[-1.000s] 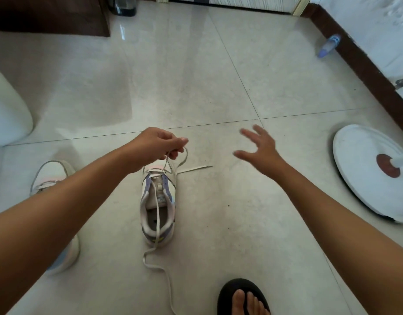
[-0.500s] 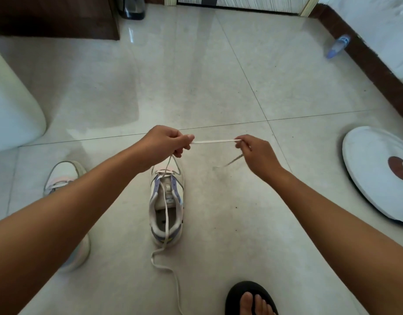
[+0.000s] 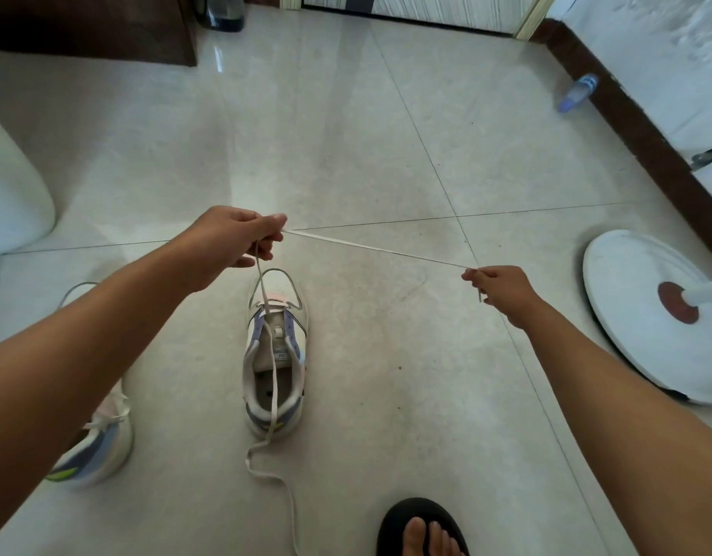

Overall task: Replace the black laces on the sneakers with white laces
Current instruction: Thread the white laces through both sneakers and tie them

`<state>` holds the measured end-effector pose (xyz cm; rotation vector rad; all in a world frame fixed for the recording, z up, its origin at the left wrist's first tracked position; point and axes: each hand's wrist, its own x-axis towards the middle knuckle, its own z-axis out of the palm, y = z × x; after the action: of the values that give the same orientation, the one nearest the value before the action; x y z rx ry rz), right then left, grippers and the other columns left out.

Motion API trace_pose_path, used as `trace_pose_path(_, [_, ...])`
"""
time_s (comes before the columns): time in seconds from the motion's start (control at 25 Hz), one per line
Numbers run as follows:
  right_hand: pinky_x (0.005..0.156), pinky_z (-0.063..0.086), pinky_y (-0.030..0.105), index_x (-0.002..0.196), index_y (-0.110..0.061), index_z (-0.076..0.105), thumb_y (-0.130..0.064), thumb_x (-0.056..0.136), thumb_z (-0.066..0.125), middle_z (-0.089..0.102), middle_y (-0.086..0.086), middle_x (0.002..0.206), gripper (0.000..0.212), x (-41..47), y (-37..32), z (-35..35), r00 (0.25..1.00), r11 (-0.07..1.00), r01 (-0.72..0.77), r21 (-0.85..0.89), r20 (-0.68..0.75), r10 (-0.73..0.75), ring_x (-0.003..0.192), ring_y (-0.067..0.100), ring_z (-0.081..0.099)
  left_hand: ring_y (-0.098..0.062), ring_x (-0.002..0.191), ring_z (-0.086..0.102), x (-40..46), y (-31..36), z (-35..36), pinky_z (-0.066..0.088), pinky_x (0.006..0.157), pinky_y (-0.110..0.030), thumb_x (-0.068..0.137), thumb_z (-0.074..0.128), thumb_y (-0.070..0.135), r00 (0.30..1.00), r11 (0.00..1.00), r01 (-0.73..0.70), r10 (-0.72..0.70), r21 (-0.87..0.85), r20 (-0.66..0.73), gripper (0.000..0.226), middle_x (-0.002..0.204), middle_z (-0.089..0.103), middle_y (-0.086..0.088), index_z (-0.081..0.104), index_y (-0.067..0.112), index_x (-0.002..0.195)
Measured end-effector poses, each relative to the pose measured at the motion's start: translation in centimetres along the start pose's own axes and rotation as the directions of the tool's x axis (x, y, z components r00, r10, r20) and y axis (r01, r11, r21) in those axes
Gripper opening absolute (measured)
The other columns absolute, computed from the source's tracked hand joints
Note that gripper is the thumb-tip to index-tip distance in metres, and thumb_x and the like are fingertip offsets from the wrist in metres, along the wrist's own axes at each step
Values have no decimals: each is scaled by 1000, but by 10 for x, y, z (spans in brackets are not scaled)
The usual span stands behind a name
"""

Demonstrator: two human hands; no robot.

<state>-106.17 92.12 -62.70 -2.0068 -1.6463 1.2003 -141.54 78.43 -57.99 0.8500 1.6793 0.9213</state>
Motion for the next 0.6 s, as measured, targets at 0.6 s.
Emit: trace_pose_path(0.6, [52,57,21,79,1,56,13,85,57,58,13,75,14,-61,-19,148,815,649,-570,504,448,368,70,19,59,-20,67,45,61,11,76,31,57,-26,93,55,39,990,901,-78,20,427,139,40,69,49,-8,57,7,71])
